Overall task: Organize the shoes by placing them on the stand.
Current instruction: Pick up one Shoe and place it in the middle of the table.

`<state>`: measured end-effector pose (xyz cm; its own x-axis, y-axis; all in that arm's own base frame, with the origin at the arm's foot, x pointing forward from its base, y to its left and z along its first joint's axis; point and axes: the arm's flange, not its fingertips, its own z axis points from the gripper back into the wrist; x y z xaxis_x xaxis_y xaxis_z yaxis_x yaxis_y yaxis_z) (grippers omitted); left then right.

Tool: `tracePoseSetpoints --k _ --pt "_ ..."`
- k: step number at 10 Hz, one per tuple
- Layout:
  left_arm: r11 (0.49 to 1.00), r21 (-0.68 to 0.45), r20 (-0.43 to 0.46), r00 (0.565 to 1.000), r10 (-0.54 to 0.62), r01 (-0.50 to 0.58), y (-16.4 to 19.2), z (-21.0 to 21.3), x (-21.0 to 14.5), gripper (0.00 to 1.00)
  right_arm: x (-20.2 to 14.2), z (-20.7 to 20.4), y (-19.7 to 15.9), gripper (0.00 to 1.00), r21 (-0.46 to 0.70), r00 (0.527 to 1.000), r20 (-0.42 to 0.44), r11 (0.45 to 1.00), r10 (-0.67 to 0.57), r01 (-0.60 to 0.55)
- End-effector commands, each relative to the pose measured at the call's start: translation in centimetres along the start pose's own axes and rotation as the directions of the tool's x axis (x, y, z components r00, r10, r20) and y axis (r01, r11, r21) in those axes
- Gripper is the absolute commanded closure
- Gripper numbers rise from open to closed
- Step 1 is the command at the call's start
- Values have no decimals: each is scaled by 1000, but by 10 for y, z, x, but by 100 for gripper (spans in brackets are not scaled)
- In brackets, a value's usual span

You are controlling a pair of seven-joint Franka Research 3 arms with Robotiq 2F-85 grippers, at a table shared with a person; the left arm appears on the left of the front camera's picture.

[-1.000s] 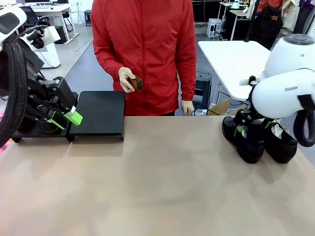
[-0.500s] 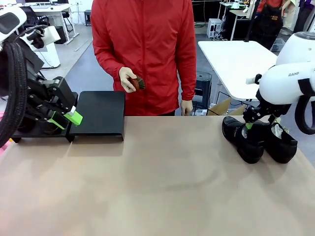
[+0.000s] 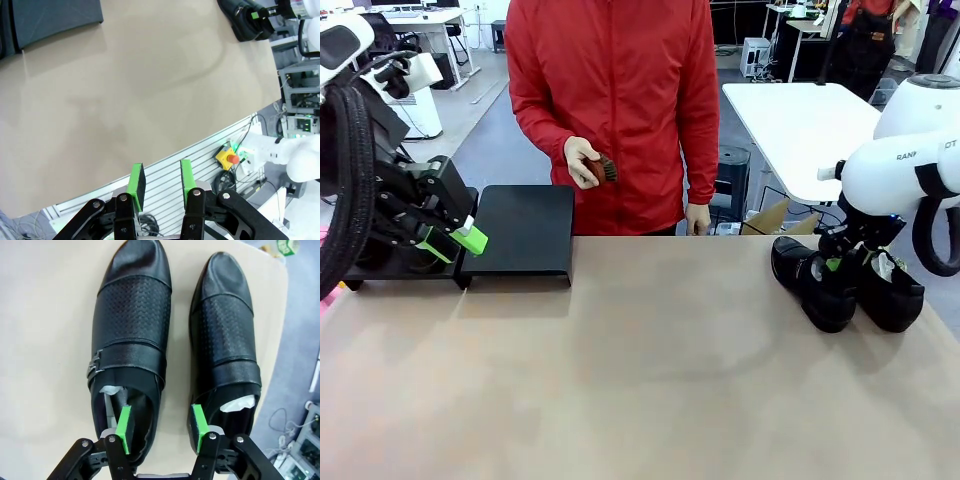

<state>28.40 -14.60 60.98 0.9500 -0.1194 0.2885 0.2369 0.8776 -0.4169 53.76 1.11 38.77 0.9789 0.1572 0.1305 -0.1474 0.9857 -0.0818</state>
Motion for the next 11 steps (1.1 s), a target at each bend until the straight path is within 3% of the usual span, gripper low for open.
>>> tracePoseSetpoints --k 1,4,7,8,11 --pt "1000 -9 0 1000 -4 4 1 2 1 60 10 -8 -1 39 -19 999 -38 1000 -22 21" --pt "1000 -9 0 1000 -4 4 1 2 1 60 14 -39 5 39 16 994 -106 1000 -21 23" --pt "1000 -9 0 1000 -4 4 1 2 1 60 12 -51 8 39 28 994 -107 999 -20 23" --pt "1000 -9 0 1000 -4 4 1 2 1 60 11 -52 6 45 37 996 -88 999 -30 33" --pt "1000 -9 0 1000 -4 4 1 2 1 60 12 -53 5 100 44 995 -89 998 -32 36"
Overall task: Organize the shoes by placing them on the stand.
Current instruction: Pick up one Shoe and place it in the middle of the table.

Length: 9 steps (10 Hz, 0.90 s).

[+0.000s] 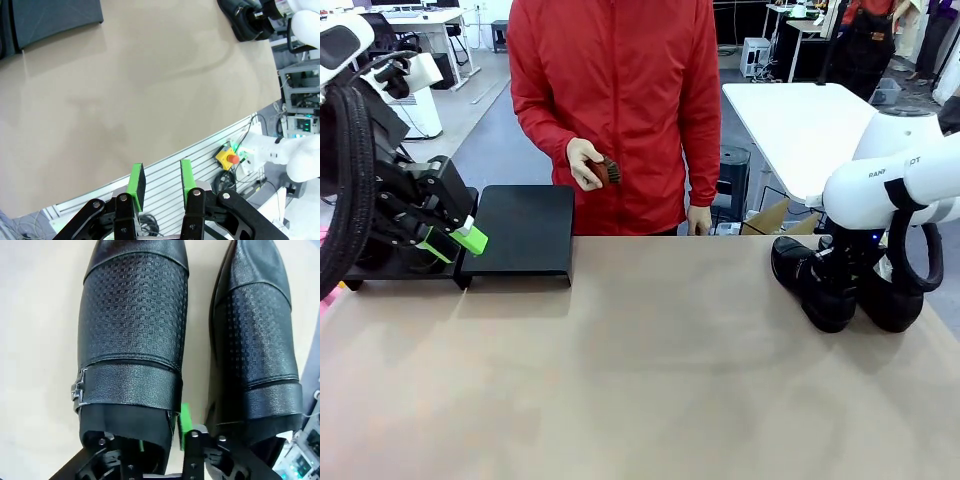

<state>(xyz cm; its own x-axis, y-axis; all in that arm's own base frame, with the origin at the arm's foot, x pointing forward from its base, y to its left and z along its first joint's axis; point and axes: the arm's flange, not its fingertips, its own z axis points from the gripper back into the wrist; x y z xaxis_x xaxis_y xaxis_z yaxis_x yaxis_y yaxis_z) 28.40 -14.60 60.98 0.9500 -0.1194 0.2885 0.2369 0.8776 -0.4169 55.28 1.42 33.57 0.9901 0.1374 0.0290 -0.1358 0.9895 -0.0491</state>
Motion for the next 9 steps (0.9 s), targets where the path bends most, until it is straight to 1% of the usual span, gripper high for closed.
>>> tracePoseSetpoints --k 1,5,6,8,9 --pt "1000 -9 0 1000 -4 4 1 2 1 60 4 0 0 100 17 1000 13 1000 -18 18" --pt "1000 -9 0 1000 -4 4 1 2 1 60 6 4 0 100 11 1000 11 1000 -12 12" --pt "1000 -9 0 1000 -4 4 1 2 1 60 4 9 1 100 9 1000 9 1000 -27 27" --pt "1000 -9 0 1000 -4 4 1 2 1 60 -8 40 15 100 -10 989 -15 989 -145 145" --pt "1000 -9 0 1000 -4 4 1 2 1 60 -20 64 29 100 -30 979 0 978 -206 206"
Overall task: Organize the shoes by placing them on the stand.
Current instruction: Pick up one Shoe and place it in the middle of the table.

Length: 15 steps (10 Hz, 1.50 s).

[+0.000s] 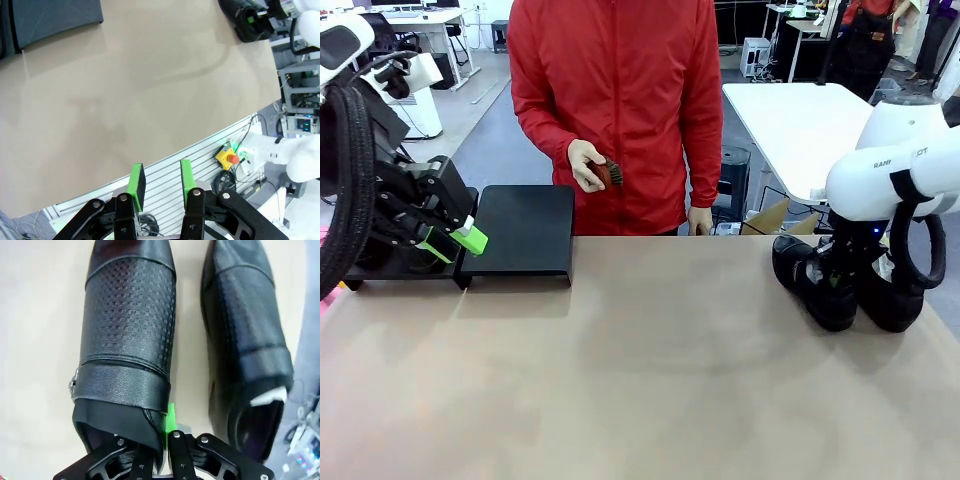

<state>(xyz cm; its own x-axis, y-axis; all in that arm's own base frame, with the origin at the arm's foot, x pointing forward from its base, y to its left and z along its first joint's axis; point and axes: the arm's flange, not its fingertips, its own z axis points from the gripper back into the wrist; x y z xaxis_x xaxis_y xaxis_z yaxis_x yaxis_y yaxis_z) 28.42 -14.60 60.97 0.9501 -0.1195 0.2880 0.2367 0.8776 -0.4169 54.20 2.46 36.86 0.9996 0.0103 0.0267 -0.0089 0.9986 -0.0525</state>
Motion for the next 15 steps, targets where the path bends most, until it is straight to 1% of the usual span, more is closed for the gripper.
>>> tracePoseSetpoints --k 1,2,3,4,5,6,7,8,11,12,13,14,15 --pt "1000 -9 0 1000 -5 5 1 2 1 60 -33 54 35 100 -21 993 59 994 -103 105" --pt "1000 -9 0 1000 -5 5 1 2 1 60 -55 75 59 100 14 988 77 991 -133 133" --pt "1000 -9 0 1000 -5 5 1 2 1 60 -73 92 75 100 47 986 109 992 -124 120" --pt "1000 -9 0 1000 -5 5 1 2 1 60 -92 105 90 100 57 987 133 994 -95 88" --pt "1000 -9 0 1000 -5 5 1 2 1 60 -104 112 101 100 25 990 115 996 -84 82" --pt "1000 -9 0 1000 -5 5 1 2 1 60 -116 118 108 100 -3 992 123 1000 -22 22" --pt "1000 -9 0 1000 -5 5 1 2 1 60 -122 122 100 100 -73 986 159 996 57 -46" --pt "1000 -9 0 1000 -5 5 1 2 1 60 -109 118 113 100 17 992 118 999 -47 45" --pt "1000 -9 0 1000 -5 5 1 2 1 60 -109 118 113 100 17 992 118 999 -47 45" --pt "1000 -9 0 1000 -5 5 1 2 1 60 -116 113 112 100 -9 994 107 1000 -23 24" --pt "1000 -9 0 1000 -5 5 1 2 1 60 -131 122 136 100 11 991 135 1000 -9 8" --pt "1000 -9 0 1000 -5 5 1 2 1 60 -152 132 170 100 43 988 156 999 -20 14" --pt "1000 -9 0 1000 -5 5 1 2 1 60 -176 138 207 100 40 983 180 999 -27 20"
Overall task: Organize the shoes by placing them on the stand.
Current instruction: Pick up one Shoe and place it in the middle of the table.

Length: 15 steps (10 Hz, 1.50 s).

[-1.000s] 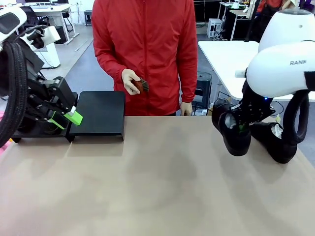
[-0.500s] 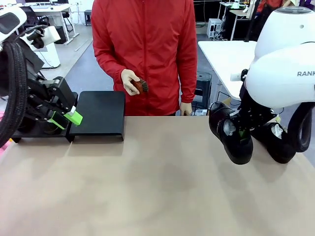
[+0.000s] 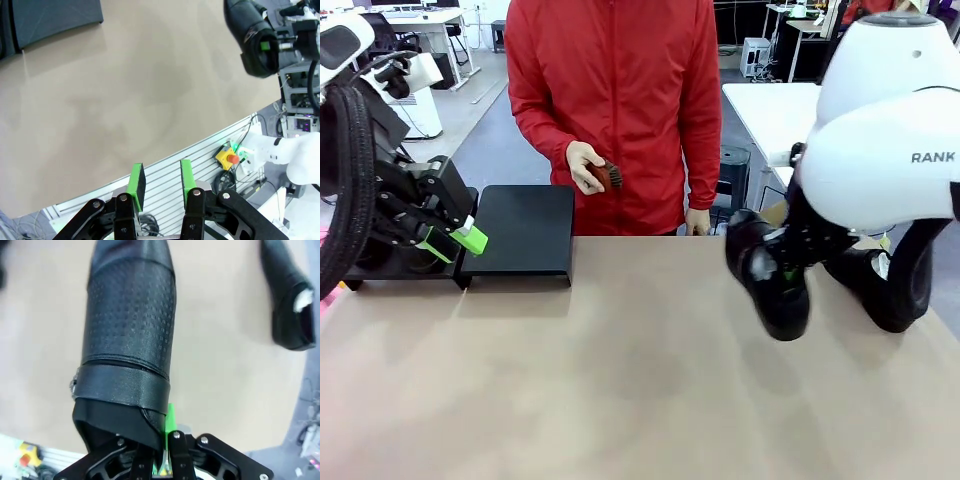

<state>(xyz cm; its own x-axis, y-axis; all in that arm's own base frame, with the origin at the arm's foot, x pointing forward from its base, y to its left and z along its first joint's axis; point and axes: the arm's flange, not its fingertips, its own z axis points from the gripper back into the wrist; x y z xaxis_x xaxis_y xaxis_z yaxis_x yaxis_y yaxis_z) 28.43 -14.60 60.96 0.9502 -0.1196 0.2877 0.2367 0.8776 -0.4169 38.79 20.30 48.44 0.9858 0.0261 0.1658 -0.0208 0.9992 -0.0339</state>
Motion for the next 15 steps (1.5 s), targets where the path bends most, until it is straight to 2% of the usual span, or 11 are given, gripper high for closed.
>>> tracePoseSetpoints --k 1,4,5,7,9,12,13,15 --pt "1000 -9 1 1000 -5 5 0 2 1 60 -45 15 71 100 42 998 37 998 -53 51" --pt "1000 -9 1 1000 -5 5 0 2 1 60 -75 -8 159 100 78 998 -16 995 -55 56" --pt "1000 -9 1 1000 -5 5 0 2 1 60 -79 -14 174 100 89 999 28 996 -28 25" --pt "1000 -9 1 1000 -5 5 0 2 1 60 -75 -41 196 100 108 996 -3 990 -94 94" --pt "1000 -9 1 1000 -5 5 0 2 1 60 -72 -65 207 100 172 996 -54 981 -76 84" --pt "1000 -9 1 1000 -5 5 0 2 1 60 -62 -96 213 100 144 994 -74 985 -84 94" --pt "1000 -9 1 1000 -5 5 0 2 1 60 -62 -106 212 94 153 991 -95 982 -92 106" --pt "1000 -9 1 1000 -5 5 0 2 1 60 -68 -115 210 71 164 985 -129 977 -116 136"
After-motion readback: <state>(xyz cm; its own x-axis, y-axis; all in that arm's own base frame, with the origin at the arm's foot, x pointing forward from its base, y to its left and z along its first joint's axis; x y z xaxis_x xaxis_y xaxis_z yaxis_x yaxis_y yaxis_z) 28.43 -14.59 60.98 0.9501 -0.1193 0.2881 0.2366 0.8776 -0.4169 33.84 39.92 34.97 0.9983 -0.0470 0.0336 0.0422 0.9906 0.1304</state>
